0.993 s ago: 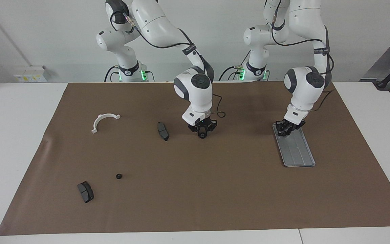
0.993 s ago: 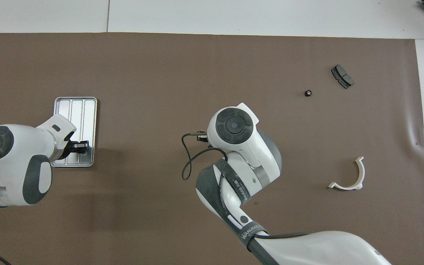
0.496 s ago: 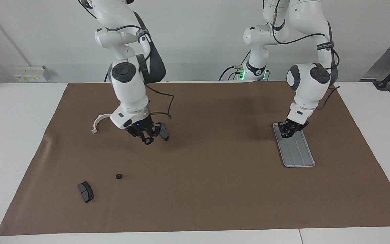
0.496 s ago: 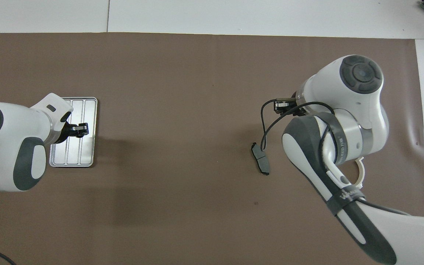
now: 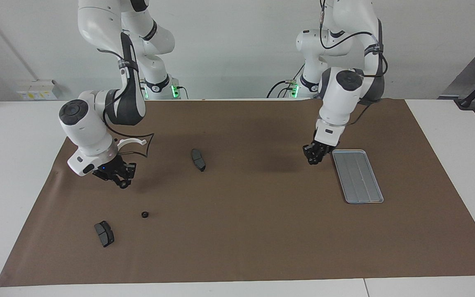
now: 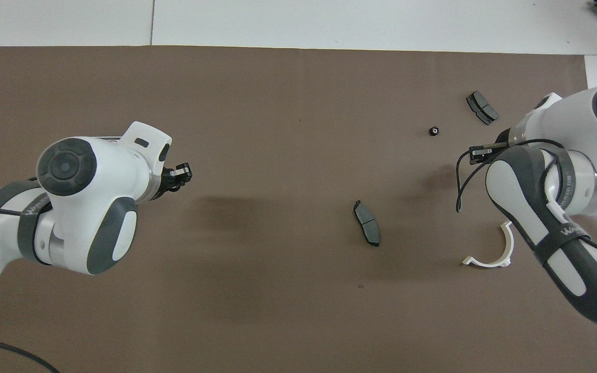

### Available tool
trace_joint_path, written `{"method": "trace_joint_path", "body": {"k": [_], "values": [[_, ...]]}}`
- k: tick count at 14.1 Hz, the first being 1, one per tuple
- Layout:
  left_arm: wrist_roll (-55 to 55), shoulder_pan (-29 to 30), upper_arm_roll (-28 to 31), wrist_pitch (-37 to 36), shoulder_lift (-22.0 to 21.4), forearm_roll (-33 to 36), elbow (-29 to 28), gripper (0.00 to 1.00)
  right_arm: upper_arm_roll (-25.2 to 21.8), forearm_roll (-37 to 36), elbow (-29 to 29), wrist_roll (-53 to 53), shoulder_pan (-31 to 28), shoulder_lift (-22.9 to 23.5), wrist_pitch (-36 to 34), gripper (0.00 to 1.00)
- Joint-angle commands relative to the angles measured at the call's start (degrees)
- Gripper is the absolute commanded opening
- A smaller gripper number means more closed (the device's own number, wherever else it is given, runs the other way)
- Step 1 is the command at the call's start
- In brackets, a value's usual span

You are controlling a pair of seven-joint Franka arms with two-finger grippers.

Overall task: Place bearing gear from tray to pile
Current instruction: 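Carry the gear to mid-table and release it with the left gripper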

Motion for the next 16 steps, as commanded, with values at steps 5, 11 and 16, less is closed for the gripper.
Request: {"method": "trace_joint_path", "body": {"k": [5,11,16], "values": [[-18.00,-16.11,0.94,-0.49,-0.14,-0.46,1.57,0.02,0.96,1.38,-1.51,-1.60,-1.48,4.52,6.94,0.00],[-21.44,-22.11,0.85,-0.49,7.32,-2.66,9.38,0.02,1.13,4.38,-0.72,-0.98,-1.04,7.07,11.16,0.00],[-21.54,-22.64,1.03,0.83,15.49,-1.96,15.18,0.04,1.22,4.38,-0.54,-0.54,-0.87,6.55,10.89,1.00]]}}
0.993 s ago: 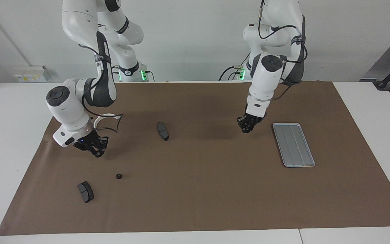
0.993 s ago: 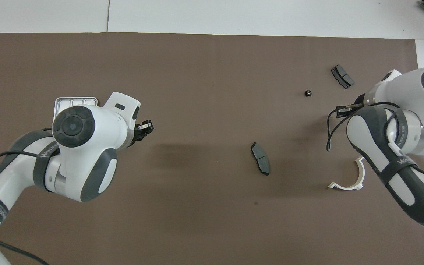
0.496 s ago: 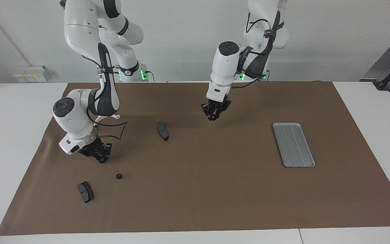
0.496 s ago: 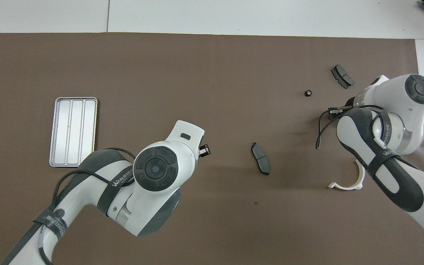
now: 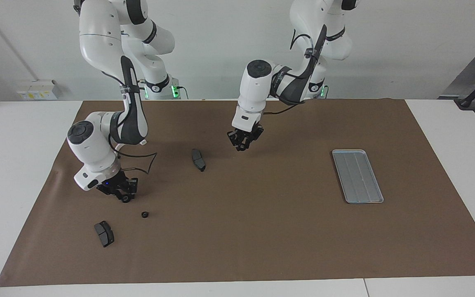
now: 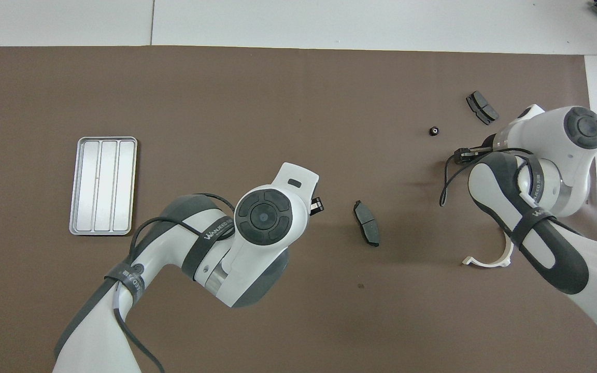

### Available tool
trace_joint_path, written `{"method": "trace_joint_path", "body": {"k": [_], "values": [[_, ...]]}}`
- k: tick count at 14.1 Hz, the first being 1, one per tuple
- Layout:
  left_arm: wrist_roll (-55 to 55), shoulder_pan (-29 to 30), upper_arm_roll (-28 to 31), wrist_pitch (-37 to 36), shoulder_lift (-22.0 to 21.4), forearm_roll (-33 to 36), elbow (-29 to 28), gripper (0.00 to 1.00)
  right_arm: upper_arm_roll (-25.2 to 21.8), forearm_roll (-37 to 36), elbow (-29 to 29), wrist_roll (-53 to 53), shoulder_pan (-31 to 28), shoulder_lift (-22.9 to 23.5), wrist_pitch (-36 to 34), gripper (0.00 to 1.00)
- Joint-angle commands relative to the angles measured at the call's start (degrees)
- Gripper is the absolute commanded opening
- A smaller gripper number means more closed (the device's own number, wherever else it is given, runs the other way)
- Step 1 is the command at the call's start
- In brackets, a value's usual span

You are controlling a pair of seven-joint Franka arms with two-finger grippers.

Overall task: Place bearing gear from tray to pile
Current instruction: 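Carry the gear to mid-table and release it with the left gripper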

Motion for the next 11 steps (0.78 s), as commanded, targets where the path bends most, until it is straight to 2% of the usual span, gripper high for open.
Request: {"method": "trace_joint_path", "body": {"k": [1,2,3,5,8,9,11], "values": [[-0.72,-1.24,1.07,1.67,4.84,-0.08,4.39,0.04,0.65,1.39,0.69,0.29,-0.07,-0.77,0.42,1.00],[-0.72,-1.15,1.07,2.72,5.02,-0.08,4.39,0.06,0.74,1.39,0.95,0.64,0.11,-2.00,-0.11,1.00],[-0.72,-1.15,1.07,2.73,5.02,-0.08,4.30,0.18,0.74,1.39,1.04,0.99,0.28,-3.23,-0.98,1.00],[-0.72,-1.06,1.07,2.74,5.02,-0.07,4.30,0.65,0.74,1.30,1.13,3.87,2.21,-6.04,-3.70,1.00],[-0.46,-0.10,1.07,2.04,4.76,-0.08,4.48,0.71,0.74,0.34,2.00,11.51,5.72,-9.39,-8.18,1.00],[-0.37,0.16,1.51,1.42,3.54,-0.16,4.31,0.72,0.65,0.33,2.88,13.36,6.69,-9.74,-9.85,1.00],[0.24,4.45,1.25,-3.65,-0.76,-0.16,4.48,0.74,0.82,0.33,4.20,16.44,9.14,-9.75,-11.53,1.00]]}}
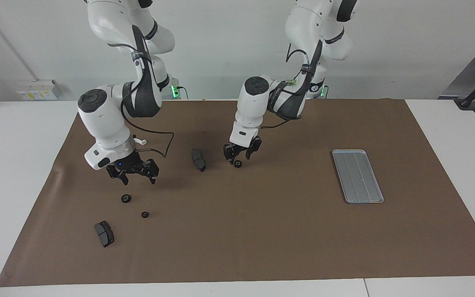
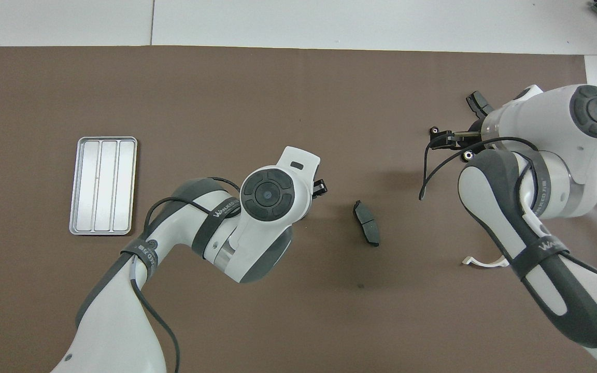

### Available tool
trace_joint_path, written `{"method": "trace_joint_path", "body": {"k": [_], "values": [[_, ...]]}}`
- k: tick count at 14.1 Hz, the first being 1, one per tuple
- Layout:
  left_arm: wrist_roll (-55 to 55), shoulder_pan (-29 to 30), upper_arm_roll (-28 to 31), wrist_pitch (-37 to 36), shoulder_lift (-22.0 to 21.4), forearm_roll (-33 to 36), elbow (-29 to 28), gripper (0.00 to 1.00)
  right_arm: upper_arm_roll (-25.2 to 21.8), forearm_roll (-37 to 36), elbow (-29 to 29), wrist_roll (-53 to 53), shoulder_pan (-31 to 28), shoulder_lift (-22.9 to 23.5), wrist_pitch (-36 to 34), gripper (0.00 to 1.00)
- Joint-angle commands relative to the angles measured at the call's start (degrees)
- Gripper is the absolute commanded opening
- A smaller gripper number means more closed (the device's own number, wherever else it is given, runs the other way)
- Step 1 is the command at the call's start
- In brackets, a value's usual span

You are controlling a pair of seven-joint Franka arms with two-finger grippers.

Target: Place bearing gear from tray to pile

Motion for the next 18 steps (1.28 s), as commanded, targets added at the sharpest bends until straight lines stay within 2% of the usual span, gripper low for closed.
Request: {"method": "trace_joint_path", "body": {"k": [1,3,9,11,14,16,17,18], "values": [[0.81,4.27,0.13,-8.02,-7.00,-0.16,-0.13,0.74,0.30,0.23,1.05,5.15,3.74,0.14,-1.41,1.00],[4.22,7.69,0.22,-13.65,-10.43,-0.16,-0.13,0.74,0.30,0.32,0.97,6.93,6.92,0.05,-1.33,1.00],[27.40,20.78,0.39,-28.51,-20.89,-0.78,-0.92,0.74,0.38,0.23,1.05,17.80,19.74,2.50,1.48,1.00],[38.82,26.84,0.39,-32.99,-22.92,-0.78,-0.92,0.74,0.38,0.15,0.96,22.39,23.88,4.00,3.33,1.00],[50.97,33.97,0.48,-35.82,-24.51,-0.78,-0.66,0.75,0.30,-0.55,0.79,26.35,28.98,6.28,4.99,1.00],[57.38,37.66,0.57,-36.18,-25.21,-0.78,-0.66,0.87,0.38,-3.27,0.61,27.94,29.95,8.91,8.07,1.00],[60.37,39.86,0.57,-36.18,-25.39,-0.78,-0.48,0.97,0.38,-4.50,0.61,28.03,30.31,9.97,9.21,1.00],[62.23,41.10,0.57,-36.00,-25.83,-0.78,-0.22,1.00,0.38,-4.69,0.53,28.12,30.31,10.50,9.92,1.00]]}}
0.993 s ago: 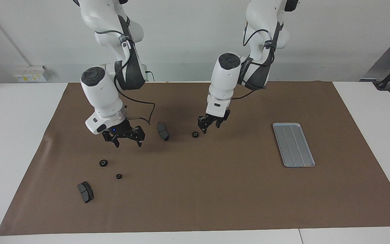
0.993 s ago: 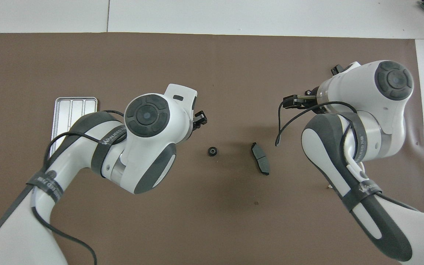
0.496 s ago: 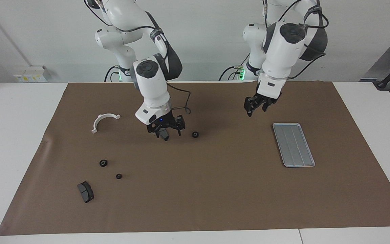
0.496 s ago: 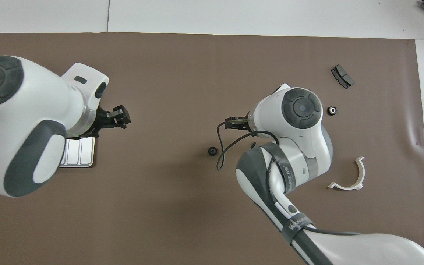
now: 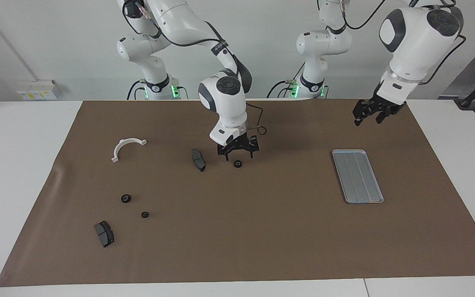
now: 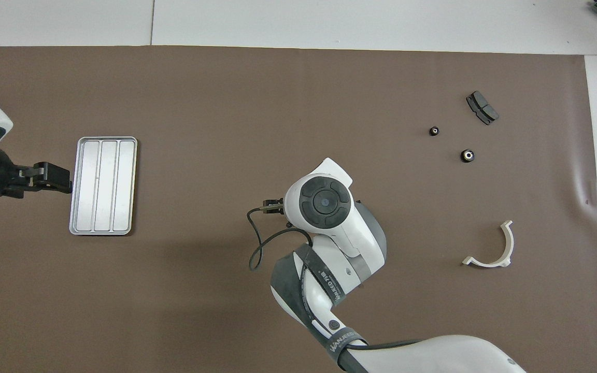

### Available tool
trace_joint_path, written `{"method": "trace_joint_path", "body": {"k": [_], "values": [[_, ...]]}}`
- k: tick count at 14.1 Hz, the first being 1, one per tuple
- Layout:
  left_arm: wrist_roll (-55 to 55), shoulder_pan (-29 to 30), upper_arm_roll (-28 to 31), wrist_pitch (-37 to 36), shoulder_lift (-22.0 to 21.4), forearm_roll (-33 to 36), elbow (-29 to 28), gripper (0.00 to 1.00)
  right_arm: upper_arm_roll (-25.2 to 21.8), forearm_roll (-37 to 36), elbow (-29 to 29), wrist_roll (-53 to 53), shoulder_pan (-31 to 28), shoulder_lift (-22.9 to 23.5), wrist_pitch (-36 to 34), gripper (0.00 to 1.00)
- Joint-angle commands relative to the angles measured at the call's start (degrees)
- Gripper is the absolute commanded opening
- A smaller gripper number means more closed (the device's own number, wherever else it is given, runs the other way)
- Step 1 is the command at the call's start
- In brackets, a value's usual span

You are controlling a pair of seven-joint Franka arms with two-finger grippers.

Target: Place bearing gear from tray to pile

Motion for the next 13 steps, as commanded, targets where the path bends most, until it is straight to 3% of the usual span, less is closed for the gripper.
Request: {"method": "trace_joint_path", "body": {"k": [1,6,10,13], "values": [[4.46,2.93,-0.69,0.16,-2.36,-0.62,-0.88,1.00,-0.15,-1.86,-0.17,1.07,-0.22,1.59,1.69,1.00],[3.94,2.32,-0.77,2.87,-2.71,-0.53,-0.53,1.00,-0.15,-2.57,-1.92,1.07,0.57,1.41,1.16,1.00],[3.94,2.75,-0.69,5.53,-3.33,-0.53,-2.02,1.00,-0.23,-2.74,-2.80,1.07,2.07,1.06,0.28,0.86],[4.03,2.14,-0.78,5.44,-3.59,-0.53,-2.29,1.00,-0.23,-3.45,-2.80,1.07,2.07,1.32,0.46,0.83]]}}
